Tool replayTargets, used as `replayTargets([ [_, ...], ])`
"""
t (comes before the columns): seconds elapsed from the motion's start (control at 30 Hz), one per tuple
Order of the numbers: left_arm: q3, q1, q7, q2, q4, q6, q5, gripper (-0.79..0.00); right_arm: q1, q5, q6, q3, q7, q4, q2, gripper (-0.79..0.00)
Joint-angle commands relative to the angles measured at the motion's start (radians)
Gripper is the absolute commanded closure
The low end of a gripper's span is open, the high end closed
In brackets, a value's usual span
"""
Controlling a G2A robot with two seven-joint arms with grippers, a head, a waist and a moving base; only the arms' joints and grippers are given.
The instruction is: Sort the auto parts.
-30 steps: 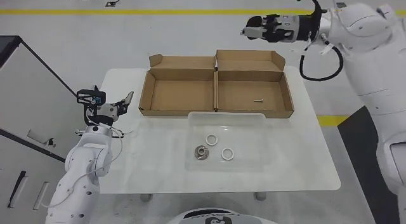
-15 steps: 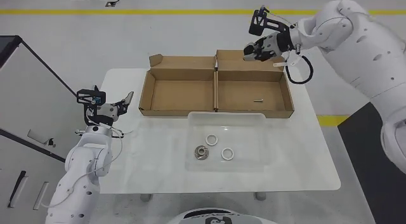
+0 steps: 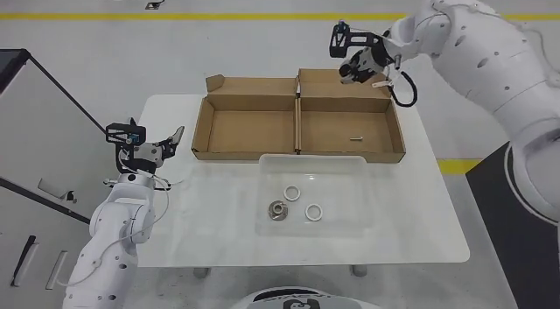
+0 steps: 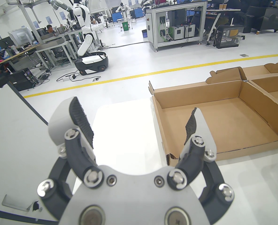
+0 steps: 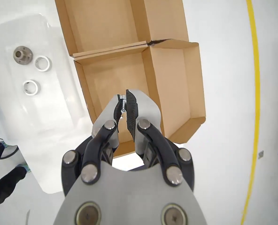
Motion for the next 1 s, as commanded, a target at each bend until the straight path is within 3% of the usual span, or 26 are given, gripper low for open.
replayTargets([
  [0.0, 0.000, 0.000, 0.000, 0.000, 0.000, 0.000, 0.000, -0.785, -0.020, -0.035, -0.001, 0.000, -0.001, 0.033, -0.021, 0.000],
  [0.47, 0.000, 0.000, 0.000, 0.000, 0.000, 0.000, 0.000, -0.785, -0.152, -0.201, -0.004, 0.000, -0.004, 0.315, -0.150, 0.000],
  [0.97, 0.000, 0.000, 0.000, 0.000, 0.000, 0.000, 0.000, -0.785, -0.197, -0.281, -0.033, 0.000, -0.033, 0.538, -0.235, 0.000],
])
